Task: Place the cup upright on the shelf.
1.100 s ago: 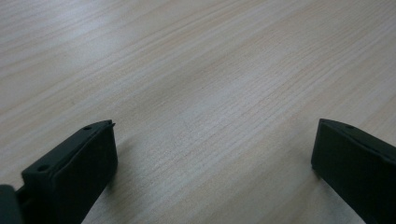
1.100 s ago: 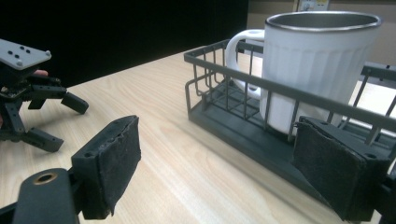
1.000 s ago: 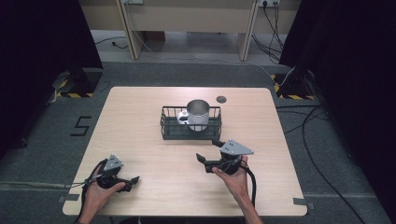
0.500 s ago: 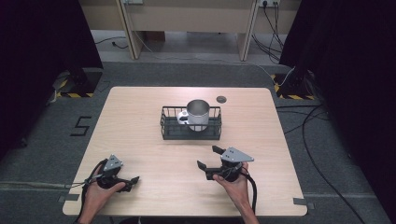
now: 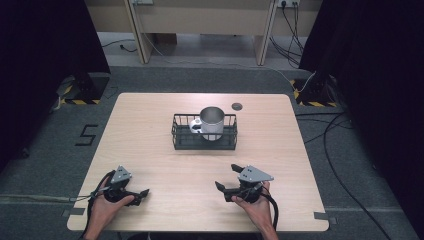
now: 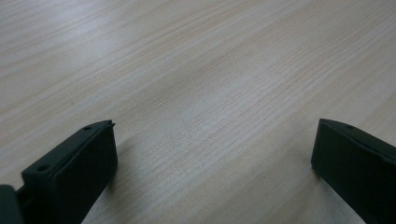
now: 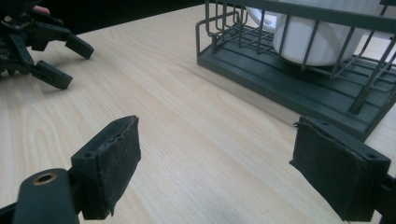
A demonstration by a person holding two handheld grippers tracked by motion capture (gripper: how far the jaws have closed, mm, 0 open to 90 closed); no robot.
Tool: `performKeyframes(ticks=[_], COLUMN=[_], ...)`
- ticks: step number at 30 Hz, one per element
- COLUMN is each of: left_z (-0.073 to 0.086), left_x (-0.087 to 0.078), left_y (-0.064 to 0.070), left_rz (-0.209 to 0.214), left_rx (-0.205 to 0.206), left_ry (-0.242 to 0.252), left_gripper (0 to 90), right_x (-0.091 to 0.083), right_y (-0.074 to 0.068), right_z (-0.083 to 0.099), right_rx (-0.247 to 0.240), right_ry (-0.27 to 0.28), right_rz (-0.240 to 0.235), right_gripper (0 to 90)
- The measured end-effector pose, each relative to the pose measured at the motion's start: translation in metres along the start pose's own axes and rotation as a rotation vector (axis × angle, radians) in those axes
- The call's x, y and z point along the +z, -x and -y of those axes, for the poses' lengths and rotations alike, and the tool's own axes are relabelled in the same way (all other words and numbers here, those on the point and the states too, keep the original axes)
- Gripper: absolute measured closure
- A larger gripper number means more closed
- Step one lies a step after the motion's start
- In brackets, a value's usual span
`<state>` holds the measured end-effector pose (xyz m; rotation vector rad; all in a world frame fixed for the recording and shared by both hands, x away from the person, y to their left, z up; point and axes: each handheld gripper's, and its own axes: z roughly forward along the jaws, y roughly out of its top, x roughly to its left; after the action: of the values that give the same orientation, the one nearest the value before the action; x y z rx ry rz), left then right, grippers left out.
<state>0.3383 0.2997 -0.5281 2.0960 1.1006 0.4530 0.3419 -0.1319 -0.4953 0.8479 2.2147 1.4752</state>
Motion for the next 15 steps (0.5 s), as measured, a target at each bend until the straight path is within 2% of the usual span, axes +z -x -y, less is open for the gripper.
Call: performKeyframes(ticks=[5, 7, 9, 15], left_z=[0.0, 0.0, 0.0, 0.0], left_x=[0.0, 0.0, 0.0, 0.0], left_y=[0.0, 0.0, 0.0, 0.0], left_rz=[0.0, 0.0, 0.0, 0.0], left_rx=[0.0, 0.0, 0.0, 0.0], left_ry=[0.0, 0.0, 0.0, -0.001], left_gripper=[0.0, 0.0, 0.0, 0.0], right_x=[-0.003, -0.004, -0.006, -0.01], right_y=[0.001, 0.001, 0.0, 0.0], right_z=[0.008, 0.01, 0.01, 0.019], right_rx=[0.021, 0.017, 0.015, 0.046], right_ry=[-0.029, -0.057, -0.062, -0.095], right_rz=[0.009, 0.024, 0.029, 0.046], right_gripper=[15.0, 15.1, 15.1, 15.2])
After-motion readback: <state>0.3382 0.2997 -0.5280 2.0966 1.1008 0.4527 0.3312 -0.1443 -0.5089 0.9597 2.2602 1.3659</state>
